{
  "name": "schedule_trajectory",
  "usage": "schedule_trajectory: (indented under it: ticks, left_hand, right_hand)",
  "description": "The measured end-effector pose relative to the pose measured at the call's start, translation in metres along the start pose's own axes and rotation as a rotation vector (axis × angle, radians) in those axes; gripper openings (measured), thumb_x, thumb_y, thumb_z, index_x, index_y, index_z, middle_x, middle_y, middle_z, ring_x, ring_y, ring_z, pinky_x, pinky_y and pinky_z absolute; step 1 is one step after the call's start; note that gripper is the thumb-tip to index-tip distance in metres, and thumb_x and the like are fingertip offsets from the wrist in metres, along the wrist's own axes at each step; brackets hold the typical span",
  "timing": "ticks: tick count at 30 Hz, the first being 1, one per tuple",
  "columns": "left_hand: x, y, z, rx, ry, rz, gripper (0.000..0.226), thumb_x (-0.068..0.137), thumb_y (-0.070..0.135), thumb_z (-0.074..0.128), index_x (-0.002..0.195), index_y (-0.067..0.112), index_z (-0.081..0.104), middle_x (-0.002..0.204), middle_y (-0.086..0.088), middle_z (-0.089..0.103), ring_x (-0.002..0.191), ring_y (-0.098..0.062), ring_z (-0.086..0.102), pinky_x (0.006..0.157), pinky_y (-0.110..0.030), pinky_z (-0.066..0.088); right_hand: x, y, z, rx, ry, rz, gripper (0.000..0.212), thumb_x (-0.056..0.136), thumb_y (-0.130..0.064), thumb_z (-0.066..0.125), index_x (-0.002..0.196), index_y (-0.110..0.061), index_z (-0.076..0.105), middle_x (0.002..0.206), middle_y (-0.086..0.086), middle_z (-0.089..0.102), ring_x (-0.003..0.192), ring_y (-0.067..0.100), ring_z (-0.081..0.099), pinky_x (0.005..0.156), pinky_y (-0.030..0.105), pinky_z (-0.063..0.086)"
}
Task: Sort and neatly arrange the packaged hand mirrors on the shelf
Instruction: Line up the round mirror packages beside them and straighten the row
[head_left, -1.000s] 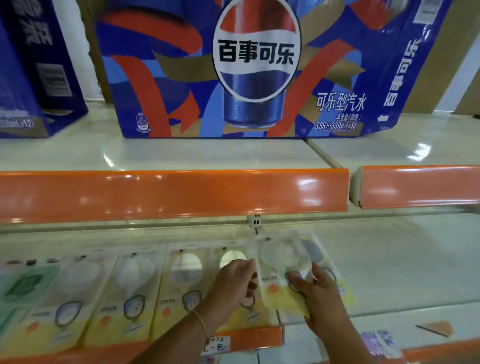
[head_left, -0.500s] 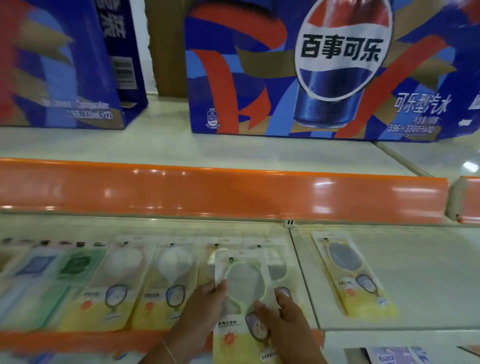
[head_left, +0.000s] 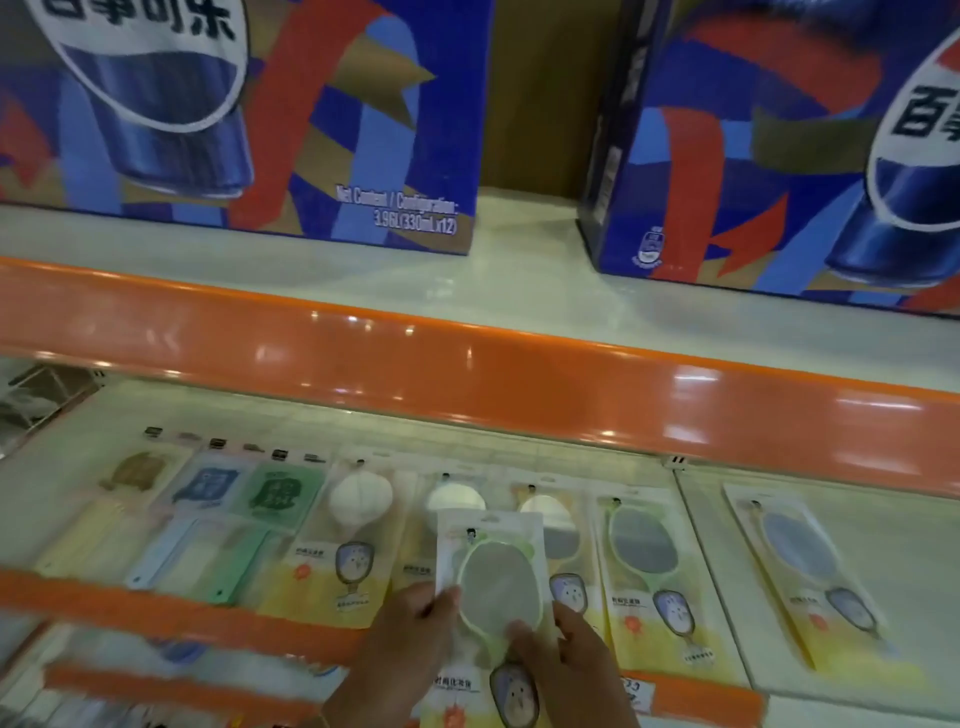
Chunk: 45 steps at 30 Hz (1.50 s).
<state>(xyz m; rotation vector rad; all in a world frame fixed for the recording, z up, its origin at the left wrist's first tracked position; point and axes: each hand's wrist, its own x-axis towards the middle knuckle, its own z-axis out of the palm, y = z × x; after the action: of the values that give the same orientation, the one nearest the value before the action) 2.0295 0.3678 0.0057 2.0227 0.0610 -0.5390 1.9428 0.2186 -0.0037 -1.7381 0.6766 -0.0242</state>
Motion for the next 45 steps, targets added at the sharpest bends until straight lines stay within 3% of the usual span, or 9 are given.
schedule_trajectory:
  ticks: [8, 15, 18, 22, 29, 34, 38, 42, 45]
  left_hand:
    - [0.005, -0.019, -0.023, 0.135, -0.121, 0.107, 0.042, 0.092, 0.044, 0.053, 0.062, 0.014, 0.052, 0.058, 0.004, 0.051, 0.057, -0.008, 0.052, 0.057, -0.027, 0.036]
    - [0.007, -0.014, -0.001, 0.309, -0.023, 0.613, 0.034, 0.093, 0.036, 0.049, 0.064, 0.019, 0.049, 0.053, 0.003, 0.046, 0.052, -0.01, 0.047, 0.049, -0.021, 0.033]
    - [0.011, -0.011, 0.026, 0.411, -0.012, 0.836, 0.021, 0.093, 0.037, 0.044, 0.079, 0.029, 0.057, 0.073, 0.016, 0.049, 0.068, -0.002, 0.047, 0.059, -0.021, 0.04]
    - [0.02, -0.004, 0.063, 0.519, 0.008, 0.972, 0.017, 0.091, 0.034, 0.047, 0.092, 0.024, 0.062, 0.096, 0.007, 0.055, 0.093, -0.011, 0.05, 0.076, -0.03, 0.048]
    - [0.029, 0.011, 0.109, 0.763, 0.002, 0.927, 0.051, 0.094, 0.046, 0.025, 0.127, 0.022, 0.055, 0.135, 0.001, 0.05, 0.134, -0.023, 0.038, 0.113, -0.036, 0.028]
    - [0.025, 0.01, 0.129, 0.873, -0.007, 0.925, 0.047, 0.097, 0.046, 0.025, 0.13, 0.022, 0.047, 0.142, -0.001, 0.042, 0.141, -0.027, 0.026, 0.119, -0.039, 0.015]
    - [0.02, 0.007, 0.129, 0.983, 0.021, 0.913, 0.045, 0.094, 0.05, 0.036, 0.128, 0.023, 0.051, 0.137, -0.002, 0.051, 0.136, -0.026, 0.039, 0.114, -0.044, 0.027]
    - [0.022, 0.006, 0.13, 0.995, 0.01, 0.926, 0.049, 0.091, 0.052, 0.041, 0.129, 0.024, 0.055, 0.142, -0.005, 0.049, 0.139, -0.028, 0.035, 0.115, -0.045, 0.021]
    - [0.022, 0.004, 0.13, 0.984, -0.007, 0.919, 0.052, 0.093, 0.055, 0.037, 0.133, 0.025, 0.052, 0.147, -0.005, 0.042, 0.143, -0.027, 0.024, 0.117, -0.046, 0.018]
  right_hand:
    - [-0.014, 0.006, 0.025, 0.011, 0.066, -0.022, 0.032, 0.077, -0.031, 0.078, 0.107, -0.031, 0.068, 0.088, -0.01, 0.075, 0.078, 0.0, 0.069, 0.06, 0.008, 0.046]
    - [-0.018, 0.016, -0.02, 0.053, 0.264, 0.041, 0.03, 0.079, -0.025, 0.076, 0.108, -0.027, 0.068, 0.086, -0.007, 0.076, 0.078, 0.004, 0.069, 0.062, 0.015, 0.047]
    - [-0.011, 0.015, -0.056, 0.052, 0.332, 0.066, 0.029, 0.08, -0.024, 0.076, 0.107, -0.021, 0.068, 0.086, 0.0, 0.075, 0.082, 0.011, 0.068, 0.063, 0.019, 0.047]
    - [0.0, 0.019, -0.107, -0.025, 0.374, 0.058, 0.019, 0.082, -0.022, 0.074, 0.1, -0.016, 0.069, 0.08, 0.003, 0.074, 0.077, 0.014, 0.067, 0.059, 0.021, 0.045]
    - [0.034, 0.025, -0.157, -0.116, 0.369, 0.01, 0.019, 0.086, -0.02, 0.069, 0.104, -0.014, 0.067, 0.08, -0.004, 0.071, 0.075, 0.011, 0.065, 0.057, 0.026, 0.045]
    - [0.063, 0.02, -0.161, -0.301, 0.298, -0.023, 0.035, 0.09, -0.031, 0.064, 0.122, -0.018, 0.057, 0.093, -0.002, 0.07, 0.081, 0.013, 0.064, 0.06, 0.022, 0.043]
    - [0.068, 0.034, -0.16, -0.551, 0.358, -0.075, 0.056, 0.088, -0.043, 0.059, 0.134, -0.012, 0.05, 0.106, 0.014, 0.067, 0.094, 0.032, 0.062, 0.075, 0.034, 0.047]
    - [0.057, 0.059, -0.153, -0.787, 0.304, -0.152, 0.051, 0.076, -0.062, 0.042, 0.117, -0.036, 0.058, 0.12, 0.004, 0.062, 0.105, 0.034, 0.058, 0.084, 0.041, 0.049]
    - [0.046, 0.056, -0.144, -0.891, 0.285, -0.115, 0.075, 0.071, -0.079, 0.031, 0.134, -0.043, 0.048, 0.147, 0.0, 0.041, 0.13, 0.032, 0.039, 0.102, 0.047, 0.039]
